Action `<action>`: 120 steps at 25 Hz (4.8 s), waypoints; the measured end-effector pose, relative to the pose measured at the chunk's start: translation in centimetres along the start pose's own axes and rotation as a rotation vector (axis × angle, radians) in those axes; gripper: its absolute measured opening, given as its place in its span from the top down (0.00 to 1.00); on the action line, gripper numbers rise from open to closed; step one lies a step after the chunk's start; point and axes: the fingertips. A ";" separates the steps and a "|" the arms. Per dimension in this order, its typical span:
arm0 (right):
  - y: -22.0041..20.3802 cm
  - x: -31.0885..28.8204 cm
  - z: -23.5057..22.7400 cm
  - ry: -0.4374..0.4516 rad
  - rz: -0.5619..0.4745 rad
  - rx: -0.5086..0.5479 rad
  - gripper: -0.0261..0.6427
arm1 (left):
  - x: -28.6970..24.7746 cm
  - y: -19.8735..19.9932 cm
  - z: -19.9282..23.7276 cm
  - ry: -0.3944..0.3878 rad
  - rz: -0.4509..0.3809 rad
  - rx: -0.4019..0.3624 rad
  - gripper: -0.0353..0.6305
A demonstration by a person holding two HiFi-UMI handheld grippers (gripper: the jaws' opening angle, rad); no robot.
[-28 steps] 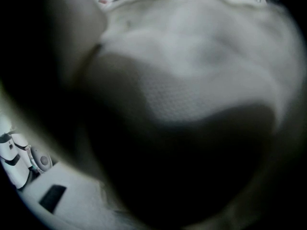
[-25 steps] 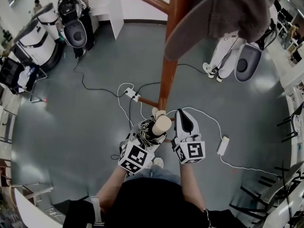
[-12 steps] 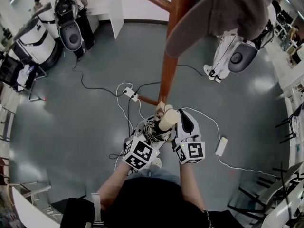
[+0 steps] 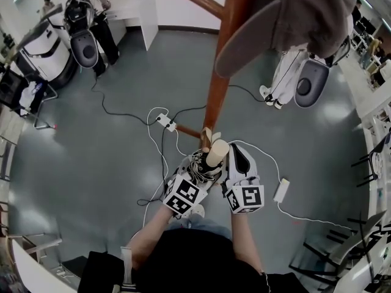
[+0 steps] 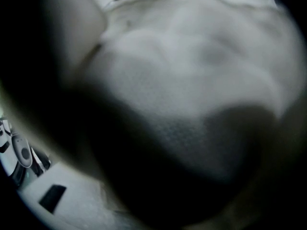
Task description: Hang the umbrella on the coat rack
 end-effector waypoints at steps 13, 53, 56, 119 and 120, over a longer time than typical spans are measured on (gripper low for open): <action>-0.7 -0.3 0.1 0.010 0.028 0.018 0.95 | -3.1 -4.1 -0.5 -0.029 -0.031 0.028 0.49; -9.6 1.4 3.0 0.090 0.137 0.011 0.95 | -4.6 -14.2 1.5 0.194 -0.012 0.183 0.32; -9.5 1.5 3.0 0.087 0.135 0.014 0.95 | -4.2 -13.7 1.4 0.205 -0.036 0.168 0.26; -1.6 6.9 7.9 0.023 0.062 0.055 0.95 | 10.9 1.4 1.6 0.423 -0.229 0.094 0.94; -1.6 6.8 8.0 0.024 0.063 0.054 0.95 | 10.9 1.4 1.6 0.423 -0.228 0.095 0.94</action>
Point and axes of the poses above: the fingertips, and each gripper's own axes: x backward along the fingers, z to its left, y out of its top, and after that the axes turned 8 degrees about -x, right-handed
